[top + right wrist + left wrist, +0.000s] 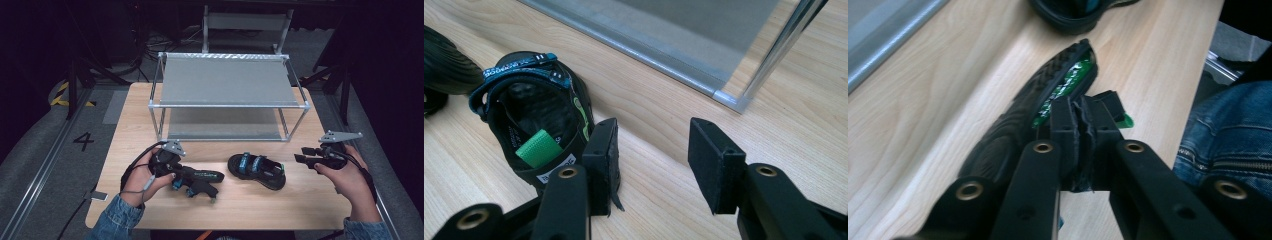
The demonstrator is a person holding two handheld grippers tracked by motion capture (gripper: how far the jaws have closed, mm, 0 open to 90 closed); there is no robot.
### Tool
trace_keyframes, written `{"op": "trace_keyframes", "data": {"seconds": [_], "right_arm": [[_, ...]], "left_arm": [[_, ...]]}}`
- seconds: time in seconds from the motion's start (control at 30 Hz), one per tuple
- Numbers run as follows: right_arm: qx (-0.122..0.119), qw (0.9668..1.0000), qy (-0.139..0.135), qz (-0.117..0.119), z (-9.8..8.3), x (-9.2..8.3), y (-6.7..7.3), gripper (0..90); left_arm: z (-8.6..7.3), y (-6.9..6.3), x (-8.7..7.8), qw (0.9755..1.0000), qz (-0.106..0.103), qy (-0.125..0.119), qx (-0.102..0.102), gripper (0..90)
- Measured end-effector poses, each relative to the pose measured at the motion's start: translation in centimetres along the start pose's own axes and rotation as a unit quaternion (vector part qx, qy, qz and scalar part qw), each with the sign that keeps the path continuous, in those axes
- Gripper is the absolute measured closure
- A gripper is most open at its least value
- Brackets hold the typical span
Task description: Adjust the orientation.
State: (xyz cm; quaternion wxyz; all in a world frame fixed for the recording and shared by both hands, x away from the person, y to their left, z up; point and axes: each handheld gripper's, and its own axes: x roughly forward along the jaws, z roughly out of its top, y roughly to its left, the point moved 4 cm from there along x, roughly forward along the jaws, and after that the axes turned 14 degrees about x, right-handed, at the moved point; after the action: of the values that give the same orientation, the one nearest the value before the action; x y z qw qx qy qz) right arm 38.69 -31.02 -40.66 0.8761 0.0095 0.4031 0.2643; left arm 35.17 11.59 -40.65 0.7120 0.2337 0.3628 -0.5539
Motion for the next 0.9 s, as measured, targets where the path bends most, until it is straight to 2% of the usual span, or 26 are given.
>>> {"op": "trace_keyframes", "data": {"seconds": [0.13,0.4,0.53,0.63,0.67,0.7,0.9], "right_arm": [[-0.002,1.0,0.002,0.0,0.0,0.2,0.0,56.4],[-0.01,0.9999,0.009,-0.001,-0.2,0.6,0.3,56.0],[-0.01,0.9999,0.011,-0.002,-0.2,0.6,0.4,55.9],[-0.012,0.9999,0.01,-0.005,-0.2,0.6,0.4,55.9],[-0.013,0.9999,0.01,-0.005,-0.2,0.6,0.4,56.0],[-0.011,0.9999,0.009,-0.007,-0.2,0.5,0.4,55.9],[-0.008,0.9999,0.008,-0.007,-0.6,0.2,0.5,56.0]], "left_arm": [[-0.1,0.0,0.6,0.9999,-0.006,0.012,0.005,89.6],[-0.9,1.2,0.8,0.9983,0.042,0.038,-0.012,89.8],[-1.0,1.5,0.8,0.9984,0.04,0.031,-0.023,89.8],[-0.8,1.7,0.8,0.9983,0.046,0.031,-0.02,89.8],[-0.7,1.8,0.8,0.9981,0.051,0.028,-0.022,89.8],[-0.4,2.1,0.8,0.9976,0.06,0.03,-0.015,89.8],[0.4,3.0,1.0,0.9959,0.083,0.032,-0.013,89.7]]}}
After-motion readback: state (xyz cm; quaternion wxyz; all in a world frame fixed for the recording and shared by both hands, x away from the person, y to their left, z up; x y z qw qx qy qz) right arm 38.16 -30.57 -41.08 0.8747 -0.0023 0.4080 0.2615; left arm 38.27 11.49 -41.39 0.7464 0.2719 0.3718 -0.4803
